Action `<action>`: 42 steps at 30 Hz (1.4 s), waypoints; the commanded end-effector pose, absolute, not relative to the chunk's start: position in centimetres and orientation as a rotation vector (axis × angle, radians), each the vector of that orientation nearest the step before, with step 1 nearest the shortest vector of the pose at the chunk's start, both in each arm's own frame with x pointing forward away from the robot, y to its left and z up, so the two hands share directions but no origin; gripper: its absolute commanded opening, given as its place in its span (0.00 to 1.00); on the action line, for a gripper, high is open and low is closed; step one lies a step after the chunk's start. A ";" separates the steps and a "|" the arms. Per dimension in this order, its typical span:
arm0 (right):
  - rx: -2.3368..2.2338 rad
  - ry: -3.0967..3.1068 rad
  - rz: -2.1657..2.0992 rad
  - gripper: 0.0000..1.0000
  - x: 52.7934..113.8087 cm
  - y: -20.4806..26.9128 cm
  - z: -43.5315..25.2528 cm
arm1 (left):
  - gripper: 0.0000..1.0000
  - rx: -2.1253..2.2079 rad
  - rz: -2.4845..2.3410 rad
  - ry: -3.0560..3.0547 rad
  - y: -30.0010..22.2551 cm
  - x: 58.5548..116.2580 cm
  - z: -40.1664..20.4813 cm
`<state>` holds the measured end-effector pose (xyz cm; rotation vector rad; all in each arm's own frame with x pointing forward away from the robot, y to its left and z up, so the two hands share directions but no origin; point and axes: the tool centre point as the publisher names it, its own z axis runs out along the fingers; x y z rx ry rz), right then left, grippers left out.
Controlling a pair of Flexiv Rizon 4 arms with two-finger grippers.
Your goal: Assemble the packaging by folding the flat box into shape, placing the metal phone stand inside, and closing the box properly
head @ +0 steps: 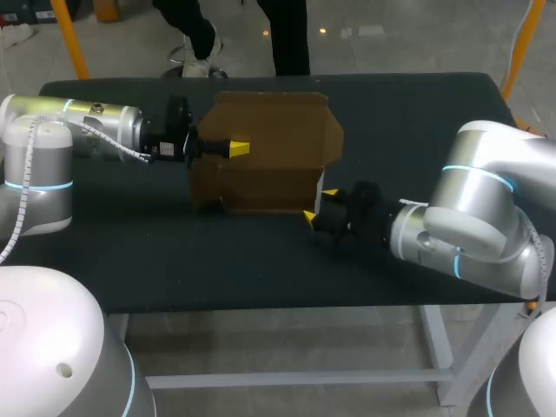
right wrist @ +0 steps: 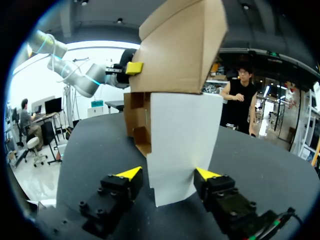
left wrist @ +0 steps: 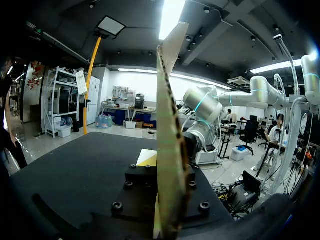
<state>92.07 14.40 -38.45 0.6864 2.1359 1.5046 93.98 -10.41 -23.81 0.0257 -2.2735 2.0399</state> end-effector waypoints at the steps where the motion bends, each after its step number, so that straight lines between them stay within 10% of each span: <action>1: 0.690 2.125 1.502 0.72 91.1 13.8 -38.3 | 0.00 0.021 2.037 -2.270 -10.5 94.1 -24.0; 32: 0.389 2.465 1.582 0.76 88.6 7.9 -36.8 | 0.00 0.021 2.037 -2.270 -10.5 94.1 -24.0; 38: 0.244 2.522 1.597 1.00 89.8 7.7 -36.7 | 0.00 0.021 2.037 -2.270 -10.5 94.1 -24.0; 42: 0.186 2.533 1.620 0.95 90.6 7.7 -36.7 | 0.00 0.021 2.037 -2.270 -10.5 94.1 -24.0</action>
